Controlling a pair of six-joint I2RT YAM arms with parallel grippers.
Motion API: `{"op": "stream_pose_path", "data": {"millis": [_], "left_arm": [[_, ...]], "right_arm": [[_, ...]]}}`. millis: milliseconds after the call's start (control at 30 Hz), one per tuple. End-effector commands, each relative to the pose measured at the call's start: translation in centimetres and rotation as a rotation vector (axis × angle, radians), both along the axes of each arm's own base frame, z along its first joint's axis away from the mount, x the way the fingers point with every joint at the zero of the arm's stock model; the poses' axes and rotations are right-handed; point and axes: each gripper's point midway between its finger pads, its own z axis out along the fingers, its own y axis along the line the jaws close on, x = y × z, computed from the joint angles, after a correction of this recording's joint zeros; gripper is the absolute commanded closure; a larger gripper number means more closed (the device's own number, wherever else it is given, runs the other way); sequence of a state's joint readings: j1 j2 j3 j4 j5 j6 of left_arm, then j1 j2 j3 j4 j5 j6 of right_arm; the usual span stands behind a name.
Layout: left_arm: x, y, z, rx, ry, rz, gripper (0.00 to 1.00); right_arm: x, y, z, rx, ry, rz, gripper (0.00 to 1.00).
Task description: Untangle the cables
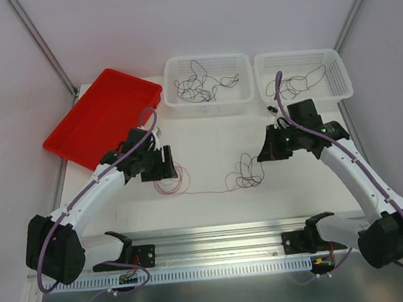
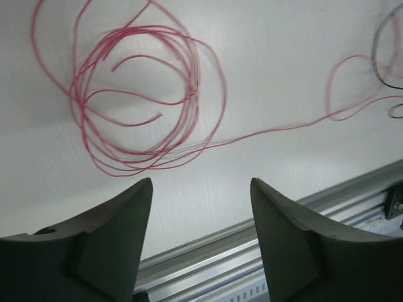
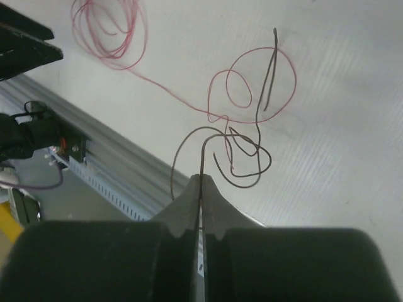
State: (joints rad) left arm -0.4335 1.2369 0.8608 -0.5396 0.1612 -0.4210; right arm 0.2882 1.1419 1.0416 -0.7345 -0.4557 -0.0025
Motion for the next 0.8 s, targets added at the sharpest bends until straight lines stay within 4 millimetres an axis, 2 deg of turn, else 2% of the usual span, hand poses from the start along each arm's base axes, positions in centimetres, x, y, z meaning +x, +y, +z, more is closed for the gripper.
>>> {"op": "stream_pose_path", "data": {"millis": [0,33,67,167,367,567,767], "left_arm": [[0.1,-4.1,4.7,-0.148,-0.120,-0.141,0.32],[-0.1,-4.8,5.3,-0.166,-0.134,-0.166,0.25],[0.1,-5.6,6.4,-0.193,-0.165,-0.191,0.22],[-0.3,-8.1,8.3,-0.255,-0.213,-0.282,0.16],[-1.2,-11.8,10.0,-0.323,-0.272,-0.402,0.16],[-2.8,-15.6,12.2,-0.417,-0.363,-0.532,0.16],[-2.9,-17.2,13.3,-0.465,-0.418,-0.564,0.18]], "right_arm": [[-1.2,2.6,5.1,0.136,-0.167,0.155,0.99],[-1.3,2.9,5.6,0.134,-0.188,0.183,0.99],[-1.7,3.4,5.6,0.123,-0.200,0.230,0.99],[-2.3,4.4,6.7,0.143,-0.229,0.300,0.99],[-3.5,6.3,10.3,0.264,-0.341,0.421,0.99],[-3.9,7.1,11.5,0.305,-0.364,0.462,0.99],[-4.1,7.9,11.9,0.329,-0.374,0.489,0.99]]}}
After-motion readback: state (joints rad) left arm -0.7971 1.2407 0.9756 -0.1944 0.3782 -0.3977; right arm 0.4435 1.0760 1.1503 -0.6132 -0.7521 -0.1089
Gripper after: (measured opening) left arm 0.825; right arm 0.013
